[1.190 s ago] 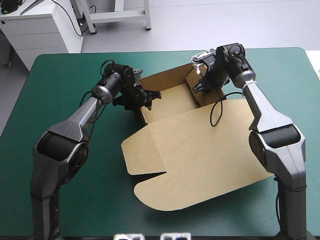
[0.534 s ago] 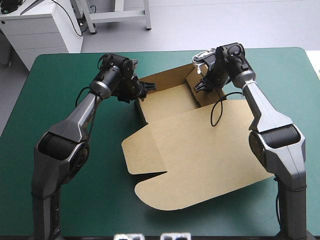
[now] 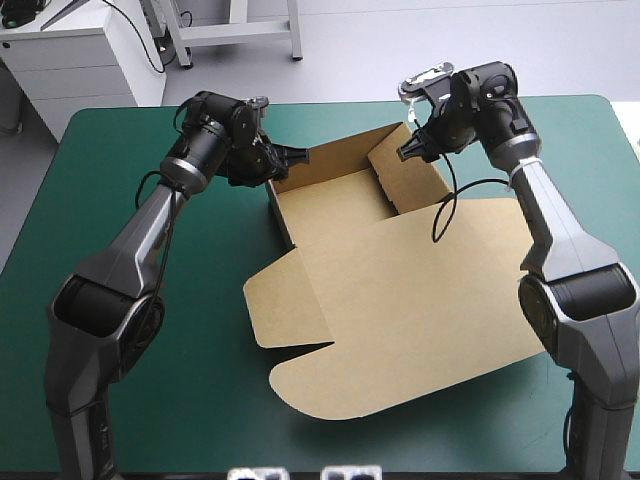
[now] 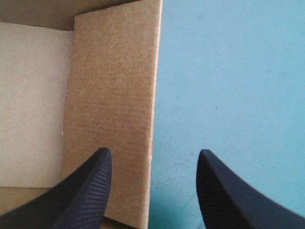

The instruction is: Fold the box

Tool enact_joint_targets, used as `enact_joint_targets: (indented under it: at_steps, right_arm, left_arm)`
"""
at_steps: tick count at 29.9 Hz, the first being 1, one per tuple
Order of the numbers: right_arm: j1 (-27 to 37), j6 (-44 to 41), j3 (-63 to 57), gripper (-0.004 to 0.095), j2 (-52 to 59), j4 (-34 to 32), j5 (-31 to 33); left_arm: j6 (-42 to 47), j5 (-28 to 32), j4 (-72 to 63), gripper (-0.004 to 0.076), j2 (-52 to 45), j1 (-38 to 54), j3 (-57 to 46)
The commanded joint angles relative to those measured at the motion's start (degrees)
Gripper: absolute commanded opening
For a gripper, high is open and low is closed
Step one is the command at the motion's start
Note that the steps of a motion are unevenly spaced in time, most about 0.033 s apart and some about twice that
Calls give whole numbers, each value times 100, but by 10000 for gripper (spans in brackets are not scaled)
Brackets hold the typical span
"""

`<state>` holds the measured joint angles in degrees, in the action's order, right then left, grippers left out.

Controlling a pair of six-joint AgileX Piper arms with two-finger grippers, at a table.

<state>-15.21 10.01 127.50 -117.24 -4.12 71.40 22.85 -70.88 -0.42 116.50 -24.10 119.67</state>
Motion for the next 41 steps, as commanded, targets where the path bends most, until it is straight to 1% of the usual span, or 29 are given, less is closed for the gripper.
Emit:
enact_joint_targets:
  at_steps: [1, 2, 3, 5, 6, 8, 10, 15, 17, 21, 23, 26, 29, 31, 34, 37, 39, 41]
  right_arm:
    - [27, -19, 182, 448, 831, -63, 27]
    - [27, -19, 182, 419, 936, -63, 27]
    - [27, -19, 182, 374, 1070, -63, 27]
    - [27, -19, 182, 254, 1309, -63, 27]
    - [27, -8, 182, 186, 1436, -63, 27]
    - [27, 112, 182, 63, 1658, -27, 27]
    - [27, 112, 182, -19, 1899, 87, 27]
    - [27, 112, 144, -18, 2435, 412, 27]
    - [27, 112, 23, -18, 2626, 412, 27]
    - [27, 253, -526, -18, 3024, 412, 27]
    - [27, 307, -848, -18, 3131, 357, 27]
    - [27, 387, -1125, -18, 3131, 220, 27]
    - [27, 523, -1207, -18, 3010, 182, 16]
    - [27, 551, -1207, -18, 2882, 168, -109]
    - [27, 551, -1207, -18, 2622, 50, -284]
    - [27, 550, -1207, -12, 2309, -110, -300]
    - [27, 642, -1207, 29, 2119, -201, -224]
    - [27, 705, -1148, 124, 1858, -223, -188]
  left_arm:
    - [-239, -284, -145, 358, -771, -24, 181]
    - [-400, -284, -277, 335, -869, -24, 181]
    - [-760, -284, -441, 295, -993, -24, 181]
    - [-1514, -284, -750, 188, -1247, -24, 181]
    - [-1817, -284, -894, 102, -1379, -24, 181]
    - [-2100, -284, -936, -8, -1618, -24, 181]
    - [-2255, -284, -842, -8, -1891, -24, 181]
    - [-2426, -284, -305, -8, -2575, -24, 143]
    - [-2462, -284, -128, -8, -2921, -24, 9]
    - [-2653, -258, 87, -8, -3694, -24, -585]
    - [-2666, -94, 193, -8, -4179, -24, -1097]
    - [-2666, 531, 311, -8, -4943, -24, -2026]
    - [-2666, 1330, 311, -8, -5825, -24, -3226]
    - [-2585, 1819, 311, -8, -6405, -24, -4101]
    - [-2460, 2368, 311, -8, -7210, -24, -5349]
    - [-2358, 2914, 311, -8, -7970, -24, -6483]
    - [-2197, 3157, 344, -8, -8464, -24, -7096]
    - [-1931, 3276, 609, -8, -8819, -24, -7483]
